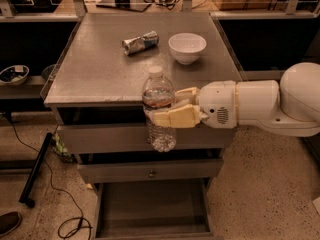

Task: Place water bottle into bottom drawer

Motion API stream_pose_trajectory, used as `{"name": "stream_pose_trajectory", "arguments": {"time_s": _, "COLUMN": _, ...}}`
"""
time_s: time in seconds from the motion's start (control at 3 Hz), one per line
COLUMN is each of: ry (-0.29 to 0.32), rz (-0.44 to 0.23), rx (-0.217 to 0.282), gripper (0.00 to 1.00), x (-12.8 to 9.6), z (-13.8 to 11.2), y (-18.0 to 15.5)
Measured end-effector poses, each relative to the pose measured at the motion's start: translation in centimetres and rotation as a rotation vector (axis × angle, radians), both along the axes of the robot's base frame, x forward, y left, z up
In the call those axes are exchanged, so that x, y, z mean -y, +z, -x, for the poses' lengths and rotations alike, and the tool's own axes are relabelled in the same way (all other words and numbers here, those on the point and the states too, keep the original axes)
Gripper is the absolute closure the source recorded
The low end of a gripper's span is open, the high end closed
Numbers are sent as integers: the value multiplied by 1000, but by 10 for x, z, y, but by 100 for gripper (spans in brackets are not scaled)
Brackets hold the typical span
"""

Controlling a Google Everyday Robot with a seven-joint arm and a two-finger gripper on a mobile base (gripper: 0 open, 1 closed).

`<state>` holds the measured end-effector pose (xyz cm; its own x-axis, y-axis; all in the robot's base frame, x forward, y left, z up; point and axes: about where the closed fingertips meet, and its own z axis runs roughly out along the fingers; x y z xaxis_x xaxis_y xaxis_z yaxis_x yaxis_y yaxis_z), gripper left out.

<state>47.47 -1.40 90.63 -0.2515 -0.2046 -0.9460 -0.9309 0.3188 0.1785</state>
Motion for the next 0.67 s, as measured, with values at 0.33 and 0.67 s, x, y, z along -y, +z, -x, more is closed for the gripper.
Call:
{"name": "stream_pose_trajectory", "arguments": {"time_s": 0.33, "ry": -2, "rz": 1, "rx": -5, "gripper": 100, "x": -2, "z": 0, "y": -3}}
{"name": "stream_pose_trajectory", "arguments": {"time_s": 0.67, "ry": -78, "rz": -27, "rx": 20, "gripper": 100, "x": -6, "z": -19, "y": -23}}
